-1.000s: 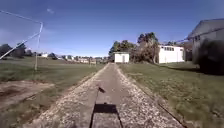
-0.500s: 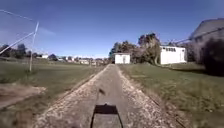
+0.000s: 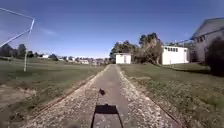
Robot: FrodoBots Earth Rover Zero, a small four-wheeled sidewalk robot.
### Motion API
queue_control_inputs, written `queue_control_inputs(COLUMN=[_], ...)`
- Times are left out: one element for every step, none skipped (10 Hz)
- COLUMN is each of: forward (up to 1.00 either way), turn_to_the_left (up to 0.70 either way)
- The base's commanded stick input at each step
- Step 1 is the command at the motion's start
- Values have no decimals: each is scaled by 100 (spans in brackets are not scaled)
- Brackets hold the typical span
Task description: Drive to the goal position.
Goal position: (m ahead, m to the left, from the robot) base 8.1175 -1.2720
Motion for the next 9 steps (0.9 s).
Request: queue_control_inputs(forward=[100,100,100,100,100,100,100,100,100], turn_to_the_left=[0,0,0,0,0,0,0,0,0])
